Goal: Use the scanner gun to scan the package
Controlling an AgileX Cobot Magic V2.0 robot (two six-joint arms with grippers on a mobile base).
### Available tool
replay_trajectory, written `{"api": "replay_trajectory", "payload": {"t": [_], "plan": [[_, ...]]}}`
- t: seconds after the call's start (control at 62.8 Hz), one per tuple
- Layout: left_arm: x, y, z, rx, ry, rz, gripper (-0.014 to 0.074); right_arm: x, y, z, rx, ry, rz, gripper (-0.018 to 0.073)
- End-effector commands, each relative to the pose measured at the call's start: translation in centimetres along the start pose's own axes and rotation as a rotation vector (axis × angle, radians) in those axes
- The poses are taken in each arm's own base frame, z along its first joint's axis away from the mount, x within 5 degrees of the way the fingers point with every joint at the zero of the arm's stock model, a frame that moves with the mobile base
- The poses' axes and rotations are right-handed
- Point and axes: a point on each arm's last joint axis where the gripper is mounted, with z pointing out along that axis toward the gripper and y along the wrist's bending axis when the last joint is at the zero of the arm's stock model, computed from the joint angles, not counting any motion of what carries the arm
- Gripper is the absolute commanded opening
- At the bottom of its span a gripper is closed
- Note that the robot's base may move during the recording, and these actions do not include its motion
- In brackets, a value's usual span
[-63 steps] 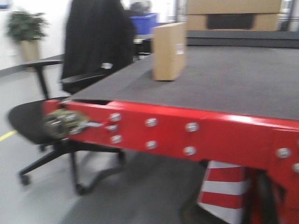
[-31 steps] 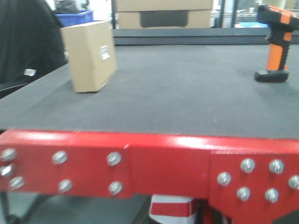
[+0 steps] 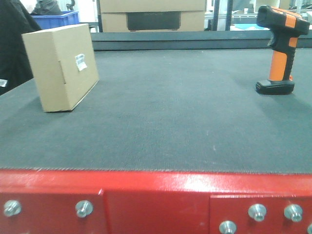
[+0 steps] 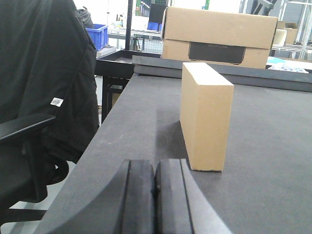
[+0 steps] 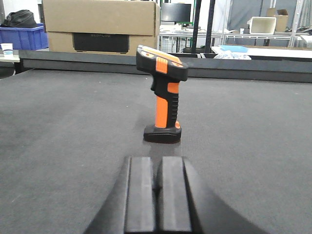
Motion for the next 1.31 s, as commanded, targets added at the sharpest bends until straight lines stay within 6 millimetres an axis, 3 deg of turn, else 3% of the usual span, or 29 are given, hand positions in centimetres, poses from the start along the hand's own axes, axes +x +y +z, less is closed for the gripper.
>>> {"api": "replay_trajectory", "payload": {"t": [0.0,1.162,1.29], "plan": [[-0.2,0.0,0.0,-0.004,-0.018,0.000,-0.0111,-0.2,0.0,0.0,0.006,-0.023,-0.003,-0.0162],[-0.3,0.0,0.0,-0.002,-0.031,-0.007,-0.0111,-0.2,0.0,0.0,0.006,-0.023,-0.003,-0.0162],[-2.8,-0.1,-0.7,-0.013,0.050,-0.008,-0.0111,-0.2,0.0,0.0,0.006,-0.023,-0.003,-0.0162]]}}
